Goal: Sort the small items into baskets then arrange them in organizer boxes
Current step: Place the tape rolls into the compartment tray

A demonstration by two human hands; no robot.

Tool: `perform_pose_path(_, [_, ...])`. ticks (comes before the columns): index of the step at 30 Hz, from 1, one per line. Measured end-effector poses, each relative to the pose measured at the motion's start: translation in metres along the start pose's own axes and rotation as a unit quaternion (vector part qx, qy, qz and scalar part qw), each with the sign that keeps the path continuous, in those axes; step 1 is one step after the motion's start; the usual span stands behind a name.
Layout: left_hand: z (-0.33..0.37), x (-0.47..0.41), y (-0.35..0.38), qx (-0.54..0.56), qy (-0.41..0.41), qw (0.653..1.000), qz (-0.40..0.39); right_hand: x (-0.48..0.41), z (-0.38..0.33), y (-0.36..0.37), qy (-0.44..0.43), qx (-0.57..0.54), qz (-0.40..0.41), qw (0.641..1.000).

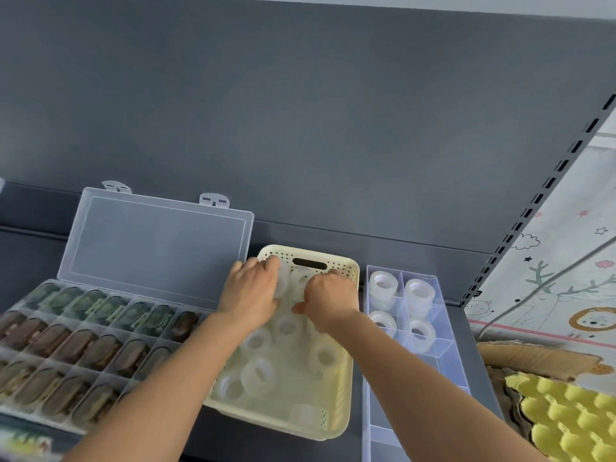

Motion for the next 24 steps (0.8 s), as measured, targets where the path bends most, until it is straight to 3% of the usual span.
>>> perform_pose_path(5, [-0.005,0.0,-0.004,0.132,0.003,0.991,0.005,-0.003,0.003,-0.001,0.049,-0.083,0.015,0.995])
perform_pose_path(14, [0.04,-0.005,-0.036,0.249,0.024,0.967,0.052,0.037,0.04,-0.035,0.085,-0.14,0.188,0.968])
perform_pose_path(18, [0.077,-0.002,-0.046,0.261,0.078,0.961,0.041,0.072,0.07,-0.05,0.107,-0.132,0.225,0.959])
perform_pose_path(24, [0.125,0.004,-0.04,0.158,0.193,0.968,-0.003,0.123,0.113,-0.055,0.11,-0.086,0.153,0.978])
Point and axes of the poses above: each hand's wrist, its own x-axis away from the middle knuckle, its own y-axis out of the palm, z = x × y, the point moved 1 cm from there along -x, towards the middle knuckle, and after that the axes turned 12 degrees about -y, right-handed, at the moved point
